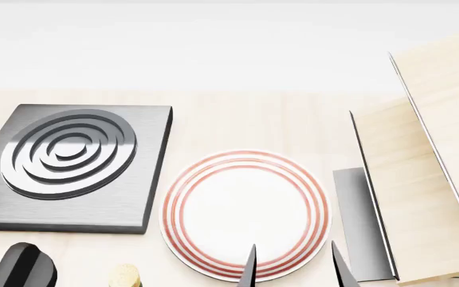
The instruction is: Pick up the akita bowl and put it on the plate.
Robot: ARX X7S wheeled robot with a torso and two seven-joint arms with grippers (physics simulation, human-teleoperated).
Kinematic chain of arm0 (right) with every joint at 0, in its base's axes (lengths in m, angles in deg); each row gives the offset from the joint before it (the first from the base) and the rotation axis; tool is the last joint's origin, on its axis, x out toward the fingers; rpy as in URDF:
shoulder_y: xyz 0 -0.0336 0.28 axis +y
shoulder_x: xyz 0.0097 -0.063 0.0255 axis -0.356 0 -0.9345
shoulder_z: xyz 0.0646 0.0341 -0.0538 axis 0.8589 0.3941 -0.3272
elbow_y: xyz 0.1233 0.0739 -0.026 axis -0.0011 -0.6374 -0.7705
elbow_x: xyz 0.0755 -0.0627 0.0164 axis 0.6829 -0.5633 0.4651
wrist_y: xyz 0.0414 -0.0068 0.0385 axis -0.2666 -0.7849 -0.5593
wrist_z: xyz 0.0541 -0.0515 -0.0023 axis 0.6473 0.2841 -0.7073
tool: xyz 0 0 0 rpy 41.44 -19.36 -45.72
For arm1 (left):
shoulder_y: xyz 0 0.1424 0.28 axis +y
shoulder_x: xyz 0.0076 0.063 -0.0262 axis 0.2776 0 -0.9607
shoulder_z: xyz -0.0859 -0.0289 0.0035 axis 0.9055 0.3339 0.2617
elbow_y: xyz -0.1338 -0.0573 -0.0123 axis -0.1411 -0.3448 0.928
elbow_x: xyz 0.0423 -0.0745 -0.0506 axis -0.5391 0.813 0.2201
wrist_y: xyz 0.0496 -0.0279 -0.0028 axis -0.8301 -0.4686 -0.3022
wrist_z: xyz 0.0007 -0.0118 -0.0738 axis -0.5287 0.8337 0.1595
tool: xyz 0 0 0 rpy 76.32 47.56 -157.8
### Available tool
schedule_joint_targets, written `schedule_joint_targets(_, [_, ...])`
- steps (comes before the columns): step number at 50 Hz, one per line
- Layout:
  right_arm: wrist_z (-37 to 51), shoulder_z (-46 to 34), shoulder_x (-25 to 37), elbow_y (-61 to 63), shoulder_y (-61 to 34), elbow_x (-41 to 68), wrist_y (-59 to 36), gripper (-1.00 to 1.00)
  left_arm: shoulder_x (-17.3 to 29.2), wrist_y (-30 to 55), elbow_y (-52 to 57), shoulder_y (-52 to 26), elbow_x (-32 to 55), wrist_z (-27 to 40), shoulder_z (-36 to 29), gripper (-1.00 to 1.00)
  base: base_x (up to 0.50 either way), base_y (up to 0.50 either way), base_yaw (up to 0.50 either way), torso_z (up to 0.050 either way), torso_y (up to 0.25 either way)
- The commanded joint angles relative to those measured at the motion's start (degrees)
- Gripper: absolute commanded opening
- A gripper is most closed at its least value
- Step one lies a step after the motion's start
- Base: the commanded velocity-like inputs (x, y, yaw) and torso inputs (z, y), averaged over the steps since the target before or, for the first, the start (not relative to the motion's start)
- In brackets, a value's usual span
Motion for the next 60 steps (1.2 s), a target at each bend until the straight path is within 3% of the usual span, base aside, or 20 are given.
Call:
schedule_joint_targets(1, [0.2, -0.1, 0.1, -0.5, -0.2, 0.2, 0.2, 1.00, 0.7, 1.4, -0.5, 0.6, 1.1, 0.5, -1.0, 1.00, 0.00, 0.00, 0.00, 0.000, 0.000])
schedule_joint_targets(22, [0.5, -0.5, 0.1, -1.3, -0.7, 0.6, 0.0, 1.00, 1.8, 0.1, 0.2, 3.8, -2.5, -1.2, -4.0, 1.00, 0.00, 0.00, 0.00, 0.000, 0.000])
schedule_joint_targets(46, [0.4, -0.8, 0.1, -2.7, -1.5, 1.4, 0.2, 1.00, 4.0, 2.4, 2.7, 8.0, 3.5, 0.5, 1.7, 1.00, 0.00, 0.00, 0.00, 0.000, 0.000])
schedule_joint_targets(60, [0.5, -1.0, 0.1, -3.5, -1.8, 1.7, 0.4, 1.00, 4.4, 1.5, 1.9, 9.7, 2.4, -0.5, 2.2, 1.00, 0.00, 0.00, 0.00, 0.000, 0.000])
